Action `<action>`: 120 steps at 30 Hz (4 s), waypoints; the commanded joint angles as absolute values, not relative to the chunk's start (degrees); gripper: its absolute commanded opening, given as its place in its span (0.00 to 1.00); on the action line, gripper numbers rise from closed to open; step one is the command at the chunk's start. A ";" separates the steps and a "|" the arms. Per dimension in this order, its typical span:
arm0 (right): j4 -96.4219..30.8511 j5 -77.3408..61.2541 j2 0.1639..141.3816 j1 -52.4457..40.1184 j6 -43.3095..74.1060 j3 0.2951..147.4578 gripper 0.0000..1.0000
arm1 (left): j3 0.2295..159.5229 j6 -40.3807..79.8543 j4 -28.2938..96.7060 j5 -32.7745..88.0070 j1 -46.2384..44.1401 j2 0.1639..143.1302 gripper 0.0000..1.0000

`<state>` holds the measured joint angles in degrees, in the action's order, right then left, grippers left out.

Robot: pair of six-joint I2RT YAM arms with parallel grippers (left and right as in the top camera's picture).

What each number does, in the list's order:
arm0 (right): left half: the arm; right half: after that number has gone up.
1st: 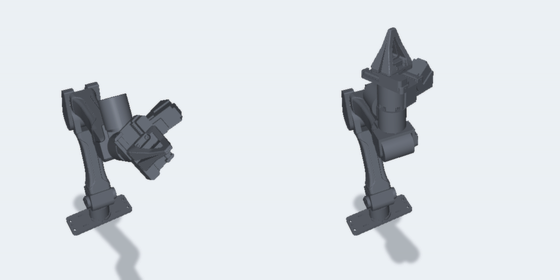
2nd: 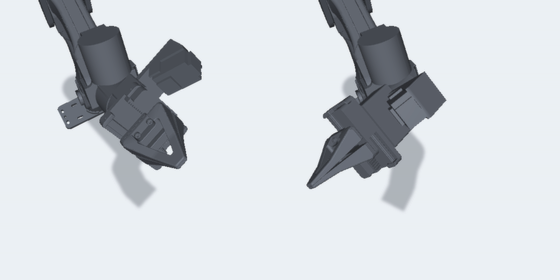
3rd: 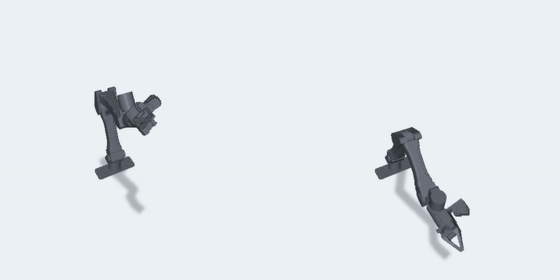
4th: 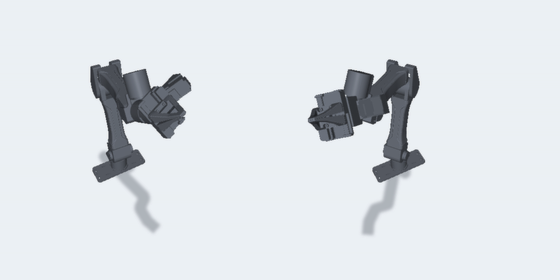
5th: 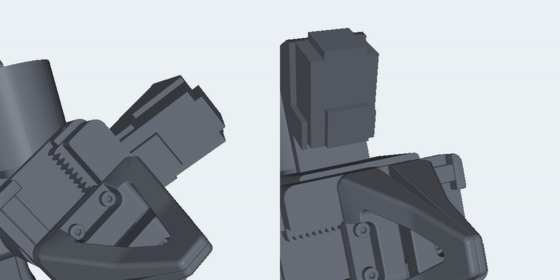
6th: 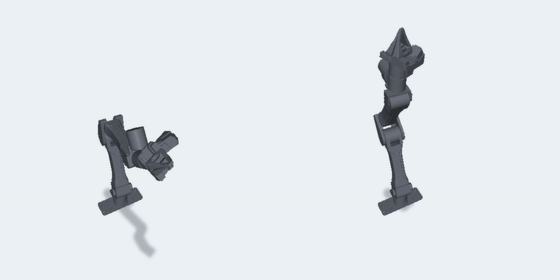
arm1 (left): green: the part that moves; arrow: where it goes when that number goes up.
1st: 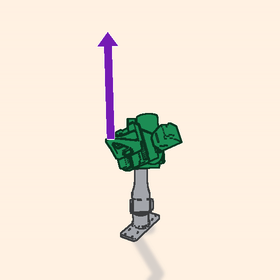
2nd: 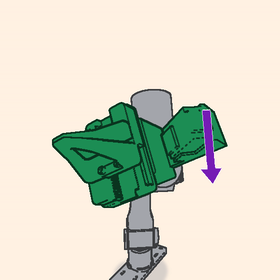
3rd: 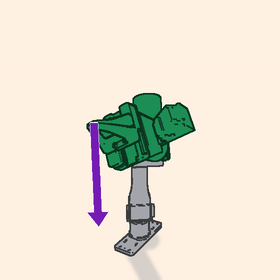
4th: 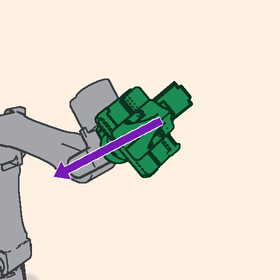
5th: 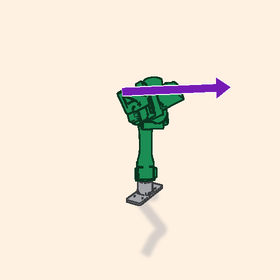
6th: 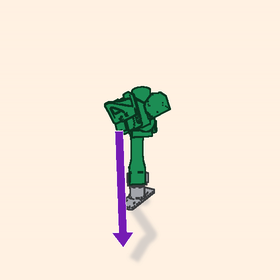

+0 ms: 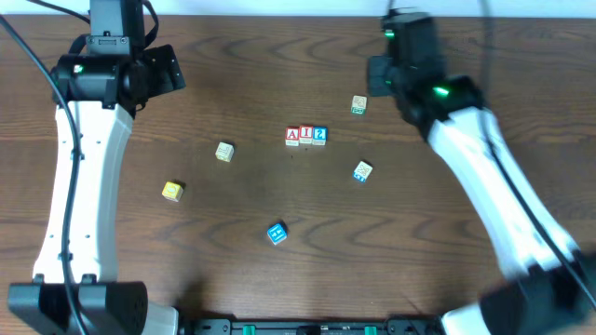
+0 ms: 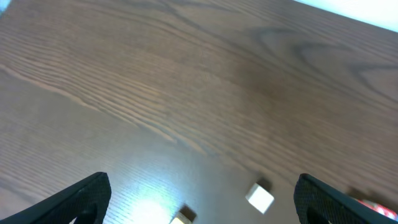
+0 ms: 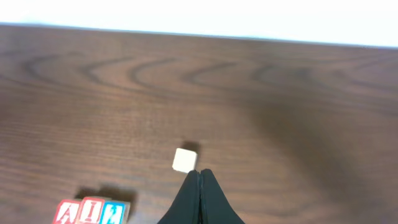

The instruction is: Spell out Ai2

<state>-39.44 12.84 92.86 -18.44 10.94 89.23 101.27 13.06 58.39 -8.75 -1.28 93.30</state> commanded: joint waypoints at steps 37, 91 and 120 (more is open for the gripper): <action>-73.12 17.10 35.83 -18.83 13.67 67.81 0.99 | 88.12 15.44 72.88 -5.50 -12.78 55.88 0.95; -73.12 17.10 35.83 -18.83 13.65 67.81 0.99 | 7.35 4.62 25.87 -2.33 -4.36 0.19 0.95; -72.25 18.24 34.22 -17.41 12.27 67.29 0.99 | 7.35 4.23 25.89 -2.26 -4.43 0.25 0.95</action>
<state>-72.66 16.62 35.81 -18.28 13.15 67.75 8.54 5.04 26.28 -1.72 -4.58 0.62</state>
